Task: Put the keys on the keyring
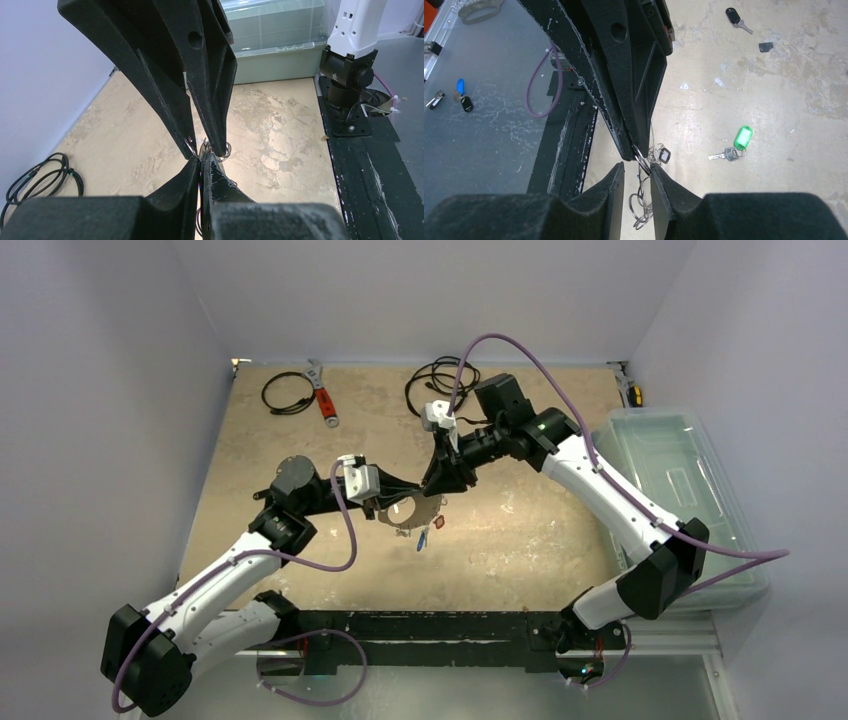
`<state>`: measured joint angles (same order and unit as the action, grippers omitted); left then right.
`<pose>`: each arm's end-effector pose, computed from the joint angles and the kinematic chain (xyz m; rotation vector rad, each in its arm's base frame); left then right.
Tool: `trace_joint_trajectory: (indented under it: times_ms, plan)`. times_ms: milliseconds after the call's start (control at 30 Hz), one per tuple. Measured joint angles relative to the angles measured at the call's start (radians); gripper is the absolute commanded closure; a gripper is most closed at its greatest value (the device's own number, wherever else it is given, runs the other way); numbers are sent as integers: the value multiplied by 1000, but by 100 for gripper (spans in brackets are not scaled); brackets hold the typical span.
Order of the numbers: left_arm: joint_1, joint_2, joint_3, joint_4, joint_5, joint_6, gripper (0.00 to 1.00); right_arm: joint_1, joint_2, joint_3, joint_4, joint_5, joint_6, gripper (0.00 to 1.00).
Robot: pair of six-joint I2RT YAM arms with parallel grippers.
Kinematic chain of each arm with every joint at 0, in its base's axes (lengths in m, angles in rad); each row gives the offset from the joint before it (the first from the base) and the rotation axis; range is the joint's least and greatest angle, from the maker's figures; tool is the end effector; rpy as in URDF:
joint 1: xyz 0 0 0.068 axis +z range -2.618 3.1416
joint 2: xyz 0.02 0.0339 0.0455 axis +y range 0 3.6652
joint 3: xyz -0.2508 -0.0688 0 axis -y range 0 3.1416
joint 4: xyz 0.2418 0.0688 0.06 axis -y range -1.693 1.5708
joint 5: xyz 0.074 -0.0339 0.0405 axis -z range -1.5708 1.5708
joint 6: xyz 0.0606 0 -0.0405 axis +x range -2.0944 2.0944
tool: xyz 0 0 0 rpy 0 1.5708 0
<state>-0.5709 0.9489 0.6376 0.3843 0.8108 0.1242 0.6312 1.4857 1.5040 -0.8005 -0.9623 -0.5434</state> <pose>0.1764 -0.1655 0.3088 1.1251 1.1371 -0.9538 0.2261 0.2269 0.3512 -1.5798 1.5307 1.1604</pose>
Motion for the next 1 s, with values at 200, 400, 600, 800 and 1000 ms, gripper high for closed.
trace_joint_trajectory:
  times_ms: [200,400,600,800,1000]
  plan:
    - [-2,-5,0,-8,0,0,100,2,3,2,2,10,-9,95]
    - [-1,-7,0,-18,-6,0,100,2,10,3,2,17,-8,100]
    - [-1,-11,0,-23,-28,3,56,4,9,3,16,32,-5,100]
    - [-1,-49,15,-43,-45,51,49,17,6,3,24,59,13,100]
    - [-2,-61,29,-79,-45,95,59,17,-9,3,37,65,28,100]
